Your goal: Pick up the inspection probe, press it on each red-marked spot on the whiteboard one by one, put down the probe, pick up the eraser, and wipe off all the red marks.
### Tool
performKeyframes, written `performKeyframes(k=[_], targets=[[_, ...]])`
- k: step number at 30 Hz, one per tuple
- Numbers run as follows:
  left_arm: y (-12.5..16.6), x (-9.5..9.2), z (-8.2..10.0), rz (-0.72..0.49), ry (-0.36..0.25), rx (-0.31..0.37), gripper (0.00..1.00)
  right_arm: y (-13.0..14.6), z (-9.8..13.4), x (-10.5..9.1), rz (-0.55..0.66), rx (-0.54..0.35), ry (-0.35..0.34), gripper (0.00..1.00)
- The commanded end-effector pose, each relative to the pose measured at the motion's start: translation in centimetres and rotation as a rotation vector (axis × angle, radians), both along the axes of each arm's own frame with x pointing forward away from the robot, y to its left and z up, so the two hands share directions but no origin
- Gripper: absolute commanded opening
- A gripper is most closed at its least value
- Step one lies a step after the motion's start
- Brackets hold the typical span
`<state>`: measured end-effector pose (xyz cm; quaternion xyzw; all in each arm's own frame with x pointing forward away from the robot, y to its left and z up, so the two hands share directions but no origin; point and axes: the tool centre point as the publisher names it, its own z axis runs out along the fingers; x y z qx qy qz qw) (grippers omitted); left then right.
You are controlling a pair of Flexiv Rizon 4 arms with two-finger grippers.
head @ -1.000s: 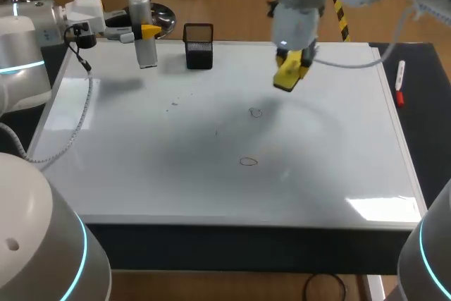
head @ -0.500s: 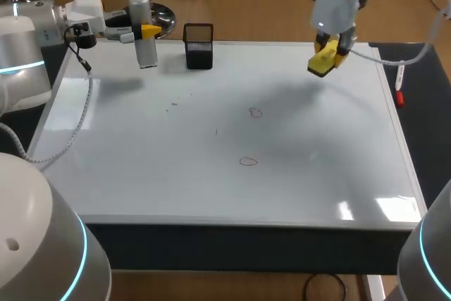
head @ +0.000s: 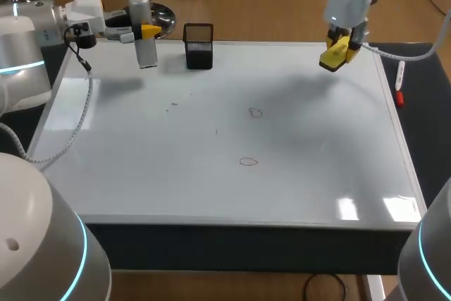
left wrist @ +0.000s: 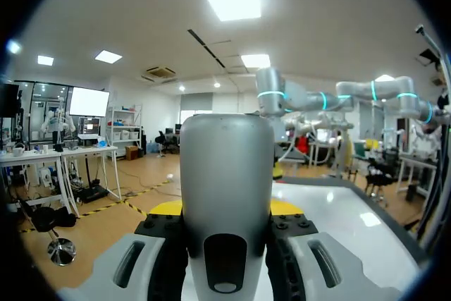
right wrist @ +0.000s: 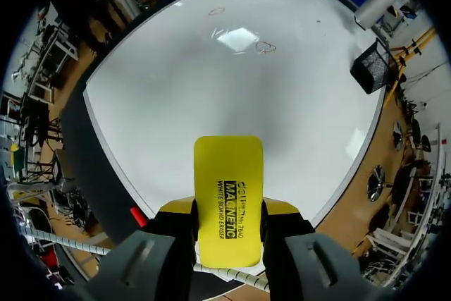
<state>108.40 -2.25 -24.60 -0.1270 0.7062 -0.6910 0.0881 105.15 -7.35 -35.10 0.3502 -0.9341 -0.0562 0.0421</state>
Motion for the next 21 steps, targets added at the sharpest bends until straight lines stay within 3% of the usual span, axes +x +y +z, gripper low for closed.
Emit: performKeyframes(k=[1, 21], targets=[[0.01, 0.0, 0.14, 0.0, 0.0, 0.001, 0.0, -0.69, -0.77, 0.38, -0.004, -0.009, 0.011, 0.0], [0.01, 0.0, 0.14, 0.0, 0.0, 0.001, 0.0, -1.62, -0.8, 0.16, -0.033, -0.002, -0.006, 0.0]])
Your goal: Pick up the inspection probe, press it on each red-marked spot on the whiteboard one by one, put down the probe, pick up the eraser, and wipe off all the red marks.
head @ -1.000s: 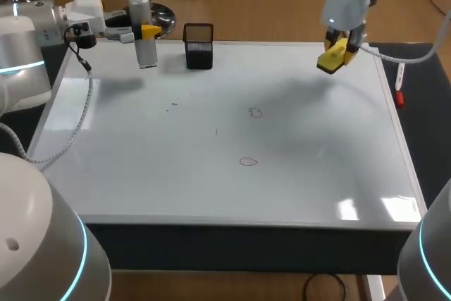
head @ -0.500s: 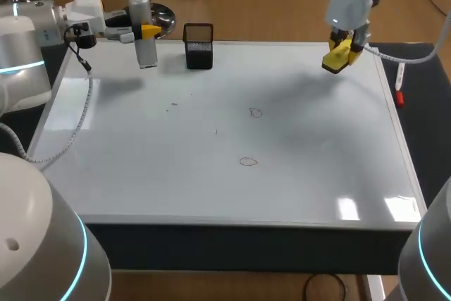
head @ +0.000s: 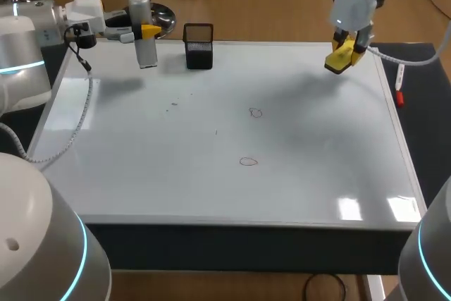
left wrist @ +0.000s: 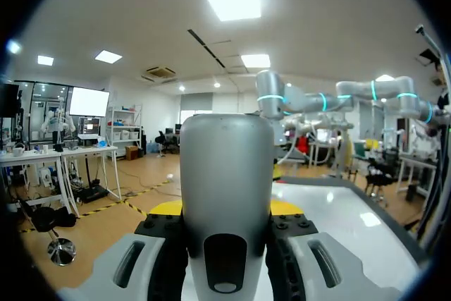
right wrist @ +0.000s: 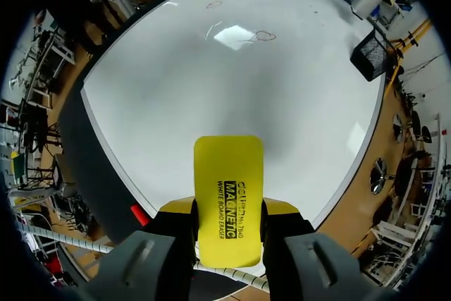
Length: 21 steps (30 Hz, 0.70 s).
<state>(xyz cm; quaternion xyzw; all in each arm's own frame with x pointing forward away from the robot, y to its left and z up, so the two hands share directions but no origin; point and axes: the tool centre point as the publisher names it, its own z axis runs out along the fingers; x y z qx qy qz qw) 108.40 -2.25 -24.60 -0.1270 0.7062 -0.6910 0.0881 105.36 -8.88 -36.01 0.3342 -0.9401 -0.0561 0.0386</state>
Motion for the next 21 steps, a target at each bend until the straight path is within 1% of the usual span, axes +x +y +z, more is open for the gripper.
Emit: performKeyframes(k=[1, 9, 10, 14, 18, 20, 21], targets=[[0.0, 0.0, 0.1, 0.0, 0.0, 0.001, 0.0, -0.1, 0.1, -0.1, 0.002, -0.002, -0.001, 0.0], [0.0, 0.0, 0.1, 0.0, 0.0, 0.001, 0.0, -0.1, 0.1, -0.1, 0.002, -0.002, -0.001, 0.0], [-0.2, -0.1, 0.4, -0.001, -0.005, -0.002, 0.0, -0.1, 0.1, -0.1, 0.002, -0.002, -0.001, 0.0], [-2.0, -1.9, 1.2, -0.04, -0.029, 0.006, 0.0, -0.1, 0.1, -0.1, 0.002, -0.002, -0.001, 0.0], [-3.8, -3.6, 1.7, -0.09, -0.047, -0.015, 0.0, -0.1, 0.1, -0.1, 0.002, -0.002, -0.001, 0.0], [-5.0, -4.8, 2.2, -0.114, -0.058, -0.039, 0.0, -0.1, 0.1, -0.1, 0.002, -0.002, -0.001, 0.0], [-5.8, -5.6, 2.4, -0.135, -0.064, -0.039, 0.0, -0.1, 0.1, -0.1, 0.002, -0.002, -0.001, 0.0]])
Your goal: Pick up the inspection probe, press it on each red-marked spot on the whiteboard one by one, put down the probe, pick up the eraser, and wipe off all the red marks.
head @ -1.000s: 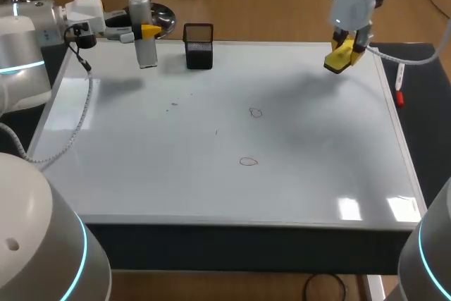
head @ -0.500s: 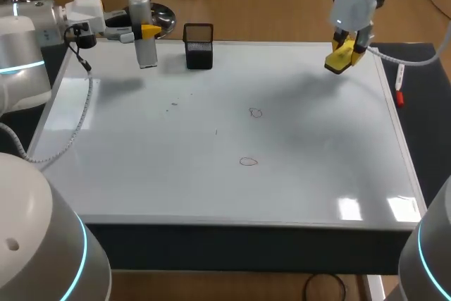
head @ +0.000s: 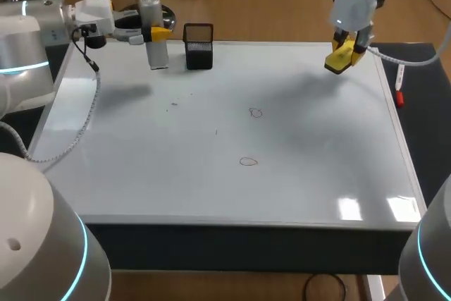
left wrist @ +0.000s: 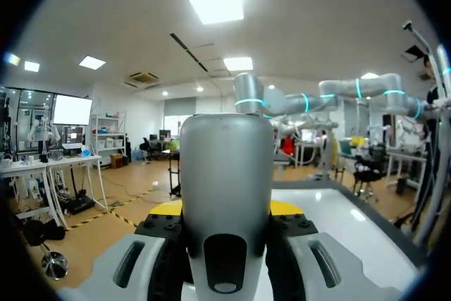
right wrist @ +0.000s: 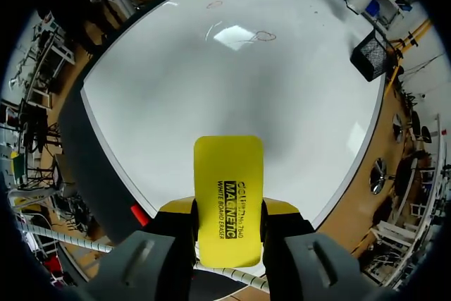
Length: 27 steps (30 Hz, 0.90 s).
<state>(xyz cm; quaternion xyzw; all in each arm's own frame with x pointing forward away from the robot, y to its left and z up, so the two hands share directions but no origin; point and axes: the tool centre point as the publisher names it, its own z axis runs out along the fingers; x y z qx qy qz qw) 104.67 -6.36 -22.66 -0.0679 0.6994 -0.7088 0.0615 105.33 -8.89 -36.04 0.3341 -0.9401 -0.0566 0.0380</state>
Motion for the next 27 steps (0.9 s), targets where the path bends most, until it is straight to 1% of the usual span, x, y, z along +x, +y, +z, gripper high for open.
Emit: performKeyframes(k=[1, 3, 5, 6, 9, 16, 20, 22, 24, 25, 27], targets=[[-2.5, -2.6, 0.7, -0.031, -0.02, -0.011, 0.0, -0.1, 0.1, 0.0, 0.002, -0.004, 0.0, 0.0], [-4.1, -3.9, 1.1, -0.082, -0.03, -0.019, 0.0, -0.1, 0.1, 0.0, 0.002, -0.004, 0.0, 0.0], [-5.8, -5.2, 1.3, -0.123, -0.031, -0.012, 0.0, -0.1, 0.1, 0.0, 0.002, -0.004, 0.0, 0.0], [-6.5, -5.9, 1.4, -0.145, -0.036, -0.023, 0.0, -0.1, 0.1, 0.0, 0.002, -0.004, 0.0, 0.0], [-8.7, -7.6, 1.7, -0.209, -0.048, -0.028, 0.0, -0.1, 0.1, 0.0, 0.002, -0.004, 0.0, 0.0], [-12.8, -10.4, 1.7, -0.309, -0.043, -0.033, 0.0, -0.1, 0.1, 0.0, 0.002, -0.004, 0.0, 0.0], [-14.8, -11.4, 0.9, -0.357, -0.026, -0.033, 0.0, -0.1, 0.1, 0.0, 0.002, -0.004, 0.0, 0.0], [-16.0, -11.8, 0.2, -0.382, -0.017, -0.021, 0.0, -0.1, 0.1, 0.0, 0.002, -0.004, 0.0, 0.0], [-17.0, -12.2, -0.6, -0.402, 0.003, -0.025, 0.0, -0.1, 0.1, 0.0, 0.002, -0.004, 0.0, 0.0], [-17.6, -12.3, -1.0, -0.41, 0.006, -0.013, 0.0, -0.1, 0.1, 0.0, 0.002, -0.004, 0.0, 0.0], [-18.7, -12.4, -1.7, -0.43, 0.025, -0.021, 0.0, -0.1, 0.1, 0.0, 0.002, -0.004, 0.0, 0.0]])
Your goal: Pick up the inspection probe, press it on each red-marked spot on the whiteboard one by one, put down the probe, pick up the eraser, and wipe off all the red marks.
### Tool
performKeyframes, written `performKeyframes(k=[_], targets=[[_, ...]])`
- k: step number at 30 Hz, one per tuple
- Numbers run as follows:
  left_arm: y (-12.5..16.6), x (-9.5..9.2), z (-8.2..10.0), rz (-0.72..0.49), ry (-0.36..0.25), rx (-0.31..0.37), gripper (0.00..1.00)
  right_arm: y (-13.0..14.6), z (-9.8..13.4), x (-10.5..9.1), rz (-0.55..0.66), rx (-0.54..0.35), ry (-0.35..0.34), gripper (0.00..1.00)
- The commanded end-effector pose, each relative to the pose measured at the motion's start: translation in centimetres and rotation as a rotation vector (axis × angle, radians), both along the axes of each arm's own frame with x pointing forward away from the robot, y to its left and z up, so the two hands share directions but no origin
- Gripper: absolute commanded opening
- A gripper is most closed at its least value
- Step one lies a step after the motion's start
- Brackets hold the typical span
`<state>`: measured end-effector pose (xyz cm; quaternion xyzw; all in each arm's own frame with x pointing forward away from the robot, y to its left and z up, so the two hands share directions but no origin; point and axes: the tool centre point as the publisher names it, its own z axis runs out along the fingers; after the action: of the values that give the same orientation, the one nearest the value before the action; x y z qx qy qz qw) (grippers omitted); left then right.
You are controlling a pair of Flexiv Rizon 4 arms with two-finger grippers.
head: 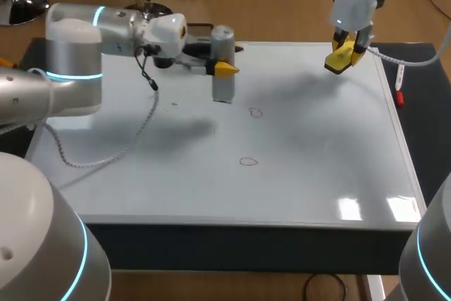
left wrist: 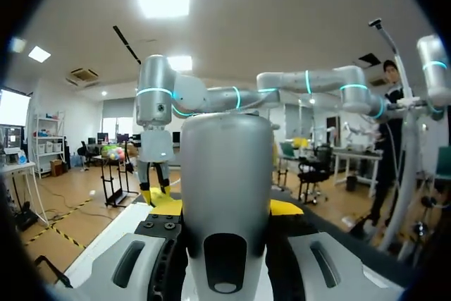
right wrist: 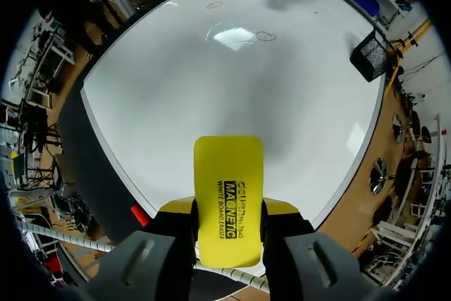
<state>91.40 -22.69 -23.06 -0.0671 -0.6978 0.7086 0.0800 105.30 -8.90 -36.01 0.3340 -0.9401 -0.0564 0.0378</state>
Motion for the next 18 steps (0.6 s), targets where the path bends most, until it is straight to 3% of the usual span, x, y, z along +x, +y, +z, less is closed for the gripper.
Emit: performKeyframes(k=[1, 8, 18], targets=[[-2.9, 0.8, -1.6, -0.047, 0.024, -0.005, 0.0, -0.1, 0.1, 0.0, 0.002, -0.003, 0.0, 0.0], [-5.8, 0.3, -3.1, -0.093, 0.045, -0.01, 0.0, -0.1, 0.1, 0.0, 0.002, -0.003, 0.0, 0.0], [-7.6, 0.8, -4.3, -0.125, 0.052, -0.017, 0.0, -0.1, 0.1, 0.0, 0.002, -0.003, 0.0, 0.0]])
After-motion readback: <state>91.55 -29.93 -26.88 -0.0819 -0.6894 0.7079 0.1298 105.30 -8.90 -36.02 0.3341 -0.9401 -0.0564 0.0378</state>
